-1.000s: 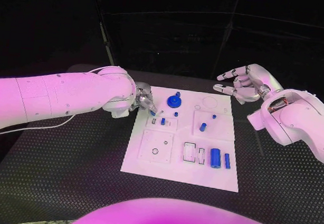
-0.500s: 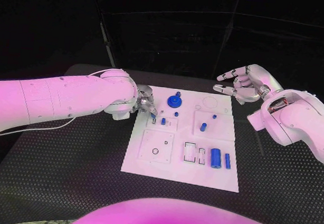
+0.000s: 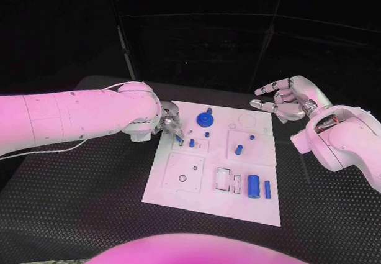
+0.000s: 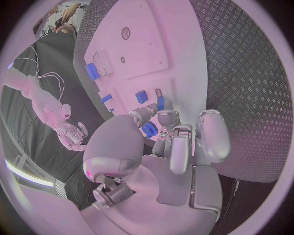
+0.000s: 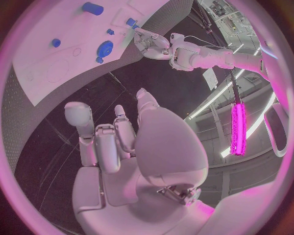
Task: Assemble the parts on the task board
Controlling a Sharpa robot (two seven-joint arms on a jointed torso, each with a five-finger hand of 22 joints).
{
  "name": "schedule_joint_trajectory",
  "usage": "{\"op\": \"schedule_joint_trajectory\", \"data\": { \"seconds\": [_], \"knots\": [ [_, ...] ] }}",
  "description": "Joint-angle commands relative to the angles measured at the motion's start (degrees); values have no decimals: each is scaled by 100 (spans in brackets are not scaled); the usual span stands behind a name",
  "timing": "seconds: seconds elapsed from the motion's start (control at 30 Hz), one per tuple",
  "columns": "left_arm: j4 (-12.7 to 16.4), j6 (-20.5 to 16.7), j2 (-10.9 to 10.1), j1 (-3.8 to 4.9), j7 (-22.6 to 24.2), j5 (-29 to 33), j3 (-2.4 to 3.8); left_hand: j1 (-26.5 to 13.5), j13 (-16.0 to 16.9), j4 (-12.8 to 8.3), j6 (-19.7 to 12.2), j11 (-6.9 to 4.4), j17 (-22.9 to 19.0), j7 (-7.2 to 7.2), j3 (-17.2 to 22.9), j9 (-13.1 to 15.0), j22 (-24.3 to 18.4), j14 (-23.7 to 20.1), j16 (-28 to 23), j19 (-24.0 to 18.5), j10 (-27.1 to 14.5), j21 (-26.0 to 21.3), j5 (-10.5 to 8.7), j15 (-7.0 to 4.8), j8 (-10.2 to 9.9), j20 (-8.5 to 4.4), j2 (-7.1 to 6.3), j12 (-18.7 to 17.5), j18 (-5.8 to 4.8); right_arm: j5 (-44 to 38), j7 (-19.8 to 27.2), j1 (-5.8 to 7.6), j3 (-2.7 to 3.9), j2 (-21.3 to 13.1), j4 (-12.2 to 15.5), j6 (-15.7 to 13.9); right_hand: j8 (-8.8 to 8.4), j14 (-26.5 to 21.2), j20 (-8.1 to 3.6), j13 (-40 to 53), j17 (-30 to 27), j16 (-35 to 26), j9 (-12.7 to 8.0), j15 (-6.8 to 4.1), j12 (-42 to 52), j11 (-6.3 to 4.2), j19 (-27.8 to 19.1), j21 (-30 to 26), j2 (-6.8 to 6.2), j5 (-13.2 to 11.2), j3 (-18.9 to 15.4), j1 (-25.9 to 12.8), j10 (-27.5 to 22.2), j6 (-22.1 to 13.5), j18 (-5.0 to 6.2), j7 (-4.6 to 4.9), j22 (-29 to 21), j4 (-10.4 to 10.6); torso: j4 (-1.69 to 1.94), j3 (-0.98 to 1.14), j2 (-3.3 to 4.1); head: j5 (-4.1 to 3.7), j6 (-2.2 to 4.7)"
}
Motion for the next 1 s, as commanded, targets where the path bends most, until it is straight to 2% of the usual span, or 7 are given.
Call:
{"op": "schedule_joint_trajectory", "data": {
  "seconds": [0.03, 0.27, 0.5, 0.87, 1.0],
  "knots": [
    [19, 184, 10, -14, -13, -70, -7, 25, -7, -753, -1, -152, 1471, -57, 791, 1, -5, 596, 12, 21, 160, -26, 18, -33, 16, -23, 26, 23, 20, 11, 53, 10, 3, 5, 5, 27, 21, 408, -13, 0, 719, -36, -7, -25, -8, 5, -30, -18, 34, 25, 7, -7, -26, -35, 72, -11, -9, 31, -4, -1, -1, 2, 1],
    [43, 202, 6, -31, -14, -72, -8, 11, -10, -747, -6, -153, 1469, -59, 809, 10, 0, 595, 11, 22, 158, -24, 38, -35, 34, -25, 13, 22, 19, 11, 52, 9, 3, 8, -2, 32, 21, 408, -13, 0, 719, -36, -7, -25, -8, 5, -30, -18, 34, 25, 7, -7, -26, -35, 72, -11, -9, 31, 16, 4, -3, 1, 1],
    [69, 194, 7, -51, -14, -72, -8, 8, -11, -745, -7, -154, 1470, -59, 811, 11, 1, 595, 11, 23, 158, -24, 40, -35, 37, -26, 12, 22, 19, 11, 55, 9, 3, 29, -15, 39, 21, 408, -13, 0, 719, -36, -7, -25, -8, 5, -30, -18, 34, 25, 7, -7, -26, -35, 72, -11, -9, 31, -7, 6, -5, 20, 1],
    [68, 285, -1, -62, -19, -72, -10, -1, -13, -738, -9, -154, 1472, -60, 818, 15, 4, 596, 13, 24, 157, -23, 46, -36, 45, -26, 8, 21, 18, 11, 52, 9, 3, 24, -19, 43, 28, 407, -15, 2, 714, -40, -7, -27, -4, 3, -26, -20, 42, 31, 6, 20, -23, -35, 72, -13, -8, 25, 6, 4, 2, 28, 1],
    [76, 338, -9, -63, -22, -78, -12, -1, -13, -738, -9, -154, 1472, -60, 818, 15, 4, 596, 13, 24, 157, -23, 46, -36, 45, -26, 8, 21, 18, 11, 51, 9, 3, 23, -20, 46, 28, 407, -15, 2, 714, -40, -7, -27, -4, 3, -26, -20, 42, 31, 6, 20, -23, -35, 72, -13, -8, 25, -1, 1, 0, 36, 1]
  ]
}}
